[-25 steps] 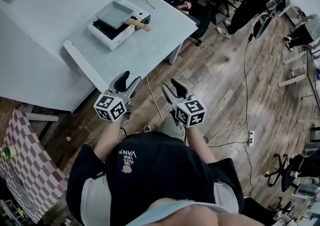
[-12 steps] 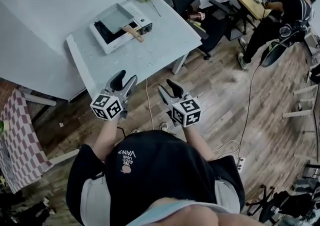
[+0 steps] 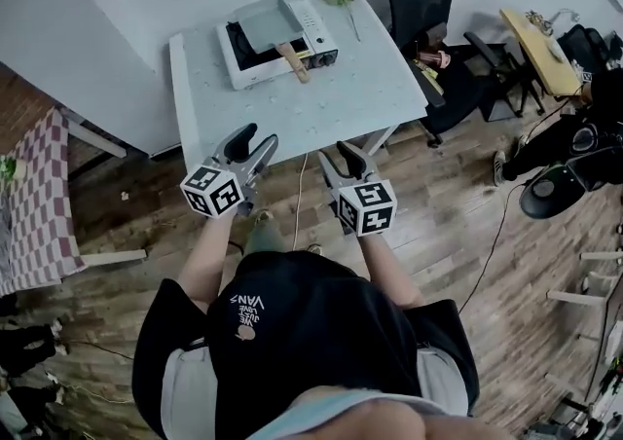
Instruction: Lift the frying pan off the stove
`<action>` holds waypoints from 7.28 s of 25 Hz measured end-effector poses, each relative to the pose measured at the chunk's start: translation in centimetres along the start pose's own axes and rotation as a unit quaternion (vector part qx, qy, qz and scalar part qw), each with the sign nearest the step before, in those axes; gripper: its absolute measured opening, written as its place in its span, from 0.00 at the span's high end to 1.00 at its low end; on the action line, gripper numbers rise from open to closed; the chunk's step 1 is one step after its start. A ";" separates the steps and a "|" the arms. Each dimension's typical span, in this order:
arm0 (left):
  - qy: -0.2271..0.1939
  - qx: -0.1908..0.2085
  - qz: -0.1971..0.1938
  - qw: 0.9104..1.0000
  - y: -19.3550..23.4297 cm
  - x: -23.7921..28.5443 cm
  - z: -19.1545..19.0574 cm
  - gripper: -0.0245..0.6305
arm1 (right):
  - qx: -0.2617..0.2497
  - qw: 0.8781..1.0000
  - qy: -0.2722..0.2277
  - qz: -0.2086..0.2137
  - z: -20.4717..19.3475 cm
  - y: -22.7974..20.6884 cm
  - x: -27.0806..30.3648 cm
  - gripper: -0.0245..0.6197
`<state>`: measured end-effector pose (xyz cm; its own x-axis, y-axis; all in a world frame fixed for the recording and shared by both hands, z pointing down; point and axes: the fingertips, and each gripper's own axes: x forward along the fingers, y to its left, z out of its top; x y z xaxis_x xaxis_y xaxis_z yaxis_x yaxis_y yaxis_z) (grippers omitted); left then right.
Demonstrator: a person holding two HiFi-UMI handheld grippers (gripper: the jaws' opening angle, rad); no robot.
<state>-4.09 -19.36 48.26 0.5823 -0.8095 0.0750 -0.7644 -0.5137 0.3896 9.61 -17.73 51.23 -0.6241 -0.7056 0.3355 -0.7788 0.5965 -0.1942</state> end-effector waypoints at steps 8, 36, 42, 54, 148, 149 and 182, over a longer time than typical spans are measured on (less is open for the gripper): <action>0.005 -0.041 -0.020 0.999 4.9 3.7 1.8 0.61 | -0.008 1.000 0.003 -0.012 2.5 -0.9 6.8 0.71; 0.052 -0.386 -0.119 0.913 16.2 21.0 0.2 0.49 | -0.023 0.996 0.064 -0.055 4.5 -5.8 19.6 0.69; 0.040 -0.423 -0.124 0.897 16.9 23.1 -0.1 0.49 | -0.028 0.996 0.063 -0.057 4.3 -5.7 19.6 0.75; 0.050 -0.422 -0.092 0.901 18.2 25.1 -0.9 0.63 | -0.021 0.996 0.069 -0.059 3.1 -6.0 19.5 0.76; -0.002 -0.393 0.066 0.917 -1.0 -2.7 -13.4 0.64 | -0.069 0.983 0.105 0.136 -11.7 9.0 -7.1 0.75; -0.004 -0.395 0.068 0.916 -0.9 -2.9 -13.5 0.64 | -0.069 0.982 0.106 0.138 -11.8 9.1 -7.1 0.75; -0.035 -0.397 0.089 0.913 2.7 -5.0 -12.6 0.64 | -0.106 0.973 0.129 0.161 -11.7 11.1 -3.9 0.75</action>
<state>-5.58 -13.10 60.46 0.4279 -0.8908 0.1528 -0.3874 -0.0281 0.9215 4.19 -3.87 58.56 -0.7762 -0.3652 0.5140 -0.4972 0.8558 -0.1429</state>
